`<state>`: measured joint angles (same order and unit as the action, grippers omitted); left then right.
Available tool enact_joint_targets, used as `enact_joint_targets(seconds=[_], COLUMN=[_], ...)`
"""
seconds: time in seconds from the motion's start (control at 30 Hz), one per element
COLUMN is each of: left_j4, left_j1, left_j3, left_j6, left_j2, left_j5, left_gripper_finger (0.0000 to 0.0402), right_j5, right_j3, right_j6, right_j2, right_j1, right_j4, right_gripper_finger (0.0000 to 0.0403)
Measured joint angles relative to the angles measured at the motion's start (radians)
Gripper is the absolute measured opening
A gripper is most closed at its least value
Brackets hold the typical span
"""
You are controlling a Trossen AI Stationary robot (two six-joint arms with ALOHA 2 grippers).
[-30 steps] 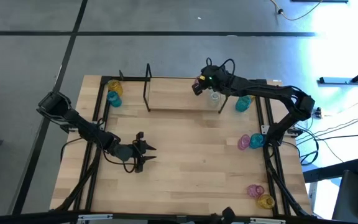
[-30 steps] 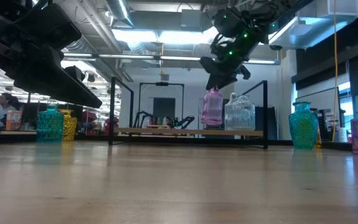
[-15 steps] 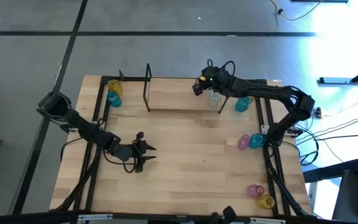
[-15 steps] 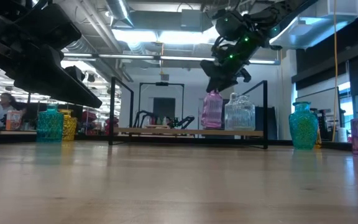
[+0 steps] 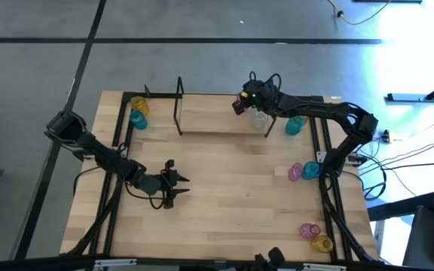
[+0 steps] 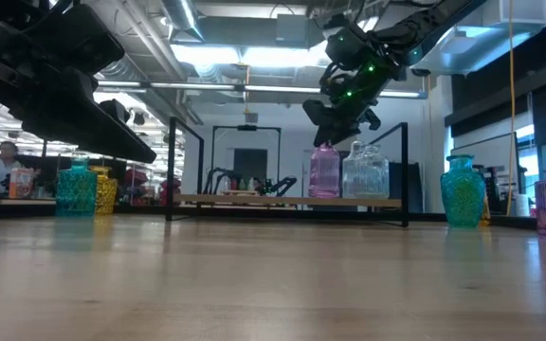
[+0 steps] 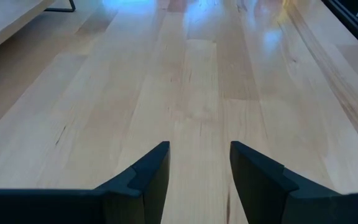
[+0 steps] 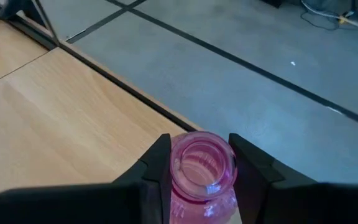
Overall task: Sort vases onto shelf
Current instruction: Put the left pink vase on the shelf
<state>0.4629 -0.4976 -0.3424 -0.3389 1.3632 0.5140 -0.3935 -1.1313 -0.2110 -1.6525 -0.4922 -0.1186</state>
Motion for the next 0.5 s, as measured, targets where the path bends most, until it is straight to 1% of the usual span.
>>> enact_joint_targets(seconds=[0.2, 0.4, 0.5], left_j4=[0.002, 0.002, 0.002], left_j1=[0.0, 0.0, 0.0], left_j3=[0.0, 0.0, 0.0], left_j6=[0.0, 0.0, 0.0], left_j2=[0.0, 0.0, 0.0], left_j5=[-0.001, -0.002, -0.032], left_gripper_finger=[0.0162, 0.0162, 0.0162], right_j5=[-0.023, -0.023, -0.029], right_j3=[0.0, 0.0, 0.0], right_j6=[0.006, 0.007, 0.006], right_j2=[-0.007, -0.008, -0.008], right_j1=[-0.002, -0.001, -0.001], right_j4=[0.006, 0.011, 0.012], right_gripper_finger=[0.0106, 0.0106, 0.0106])
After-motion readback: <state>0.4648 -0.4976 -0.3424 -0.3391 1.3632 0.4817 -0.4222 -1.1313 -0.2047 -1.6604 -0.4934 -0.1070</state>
